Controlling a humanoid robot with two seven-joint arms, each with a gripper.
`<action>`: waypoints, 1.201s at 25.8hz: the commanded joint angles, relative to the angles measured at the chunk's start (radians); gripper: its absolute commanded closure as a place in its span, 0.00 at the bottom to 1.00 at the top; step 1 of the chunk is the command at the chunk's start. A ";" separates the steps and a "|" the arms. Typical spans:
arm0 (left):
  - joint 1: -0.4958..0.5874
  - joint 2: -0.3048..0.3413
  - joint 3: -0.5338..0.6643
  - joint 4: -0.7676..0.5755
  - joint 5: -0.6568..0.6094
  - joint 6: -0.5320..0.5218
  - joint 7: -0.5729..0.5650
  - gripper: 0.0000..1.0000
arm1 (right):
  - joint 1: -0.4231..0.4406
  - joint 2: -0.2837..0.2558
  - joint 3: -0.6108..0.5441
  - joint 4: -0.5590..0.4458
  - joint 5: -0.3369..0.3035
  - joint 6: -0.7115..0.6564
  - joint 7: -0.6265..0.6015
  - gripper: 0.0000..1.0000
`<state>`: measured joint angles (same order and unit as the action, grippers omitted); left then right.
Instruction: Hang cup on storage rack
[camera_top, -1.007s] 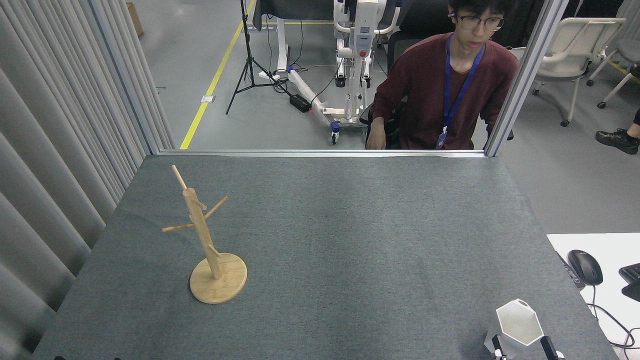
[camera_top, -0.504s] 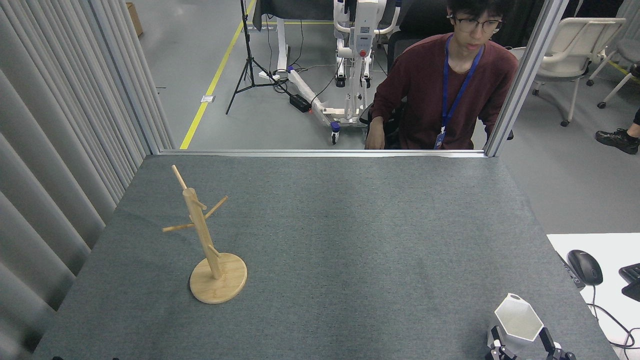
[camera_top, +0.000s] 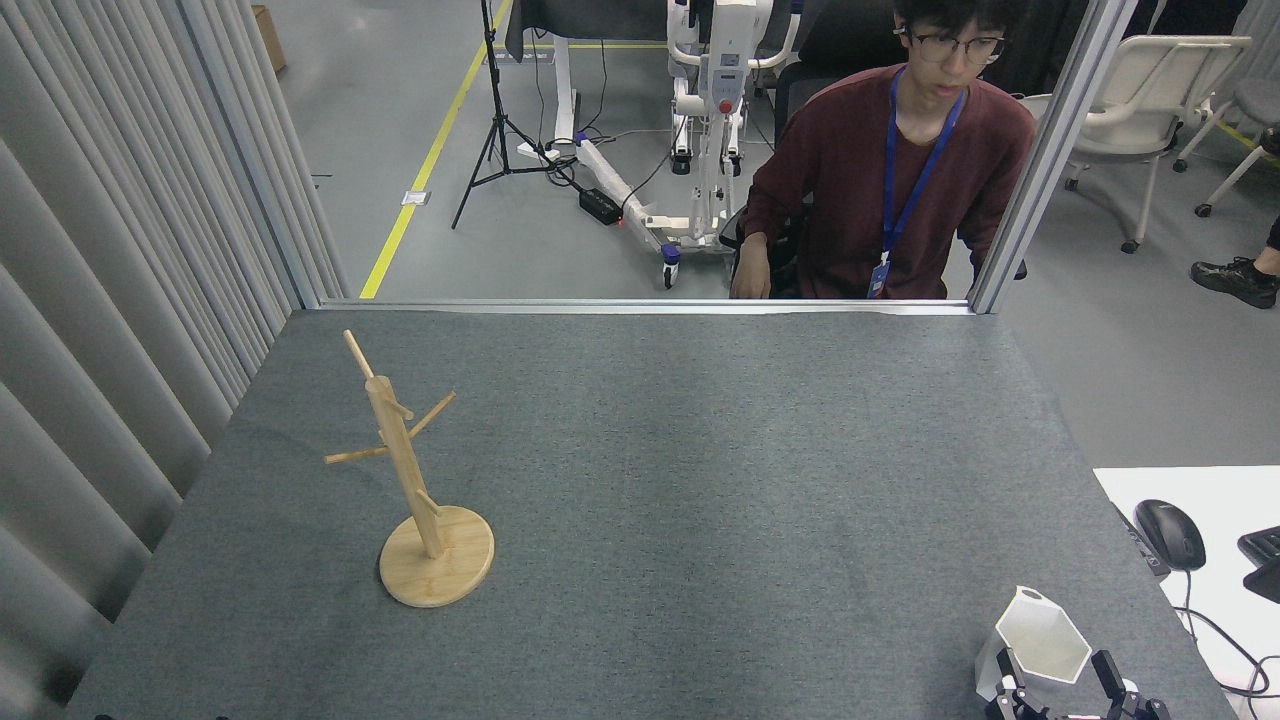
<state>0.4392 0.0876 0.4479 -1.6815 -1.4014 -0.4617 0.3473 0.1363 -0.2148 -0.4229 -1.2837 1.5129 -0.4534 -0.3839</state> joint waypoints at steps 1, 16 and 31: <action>0.001 0.000 0.002 0.000 -0.001 0.000 -0.001 0.01 | -0.001 -0.005 0.001 0.014 0.000 0.002 0.000 0.01; 0.001 0.003 0.015 -0.007 -0.001 -0.002 -0.002 0.01 | -0.067 -0.006 0.046 0.089 0.010 0.012 -0.041 0.32; -0.172 -0.003 -0.264 -0.017 -0.120 -0.003 -0.011 0.01 | -0.144 0.018 0.020 -0.086 -0.036 0.075 -0.050 0.43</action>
<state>0.3407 0.0819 0.3120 -1.7005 -1.4490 -0.4680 0.3466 0.0364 -0.2125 -0.4058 -1.3234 1.4858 -0.3968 -0.4577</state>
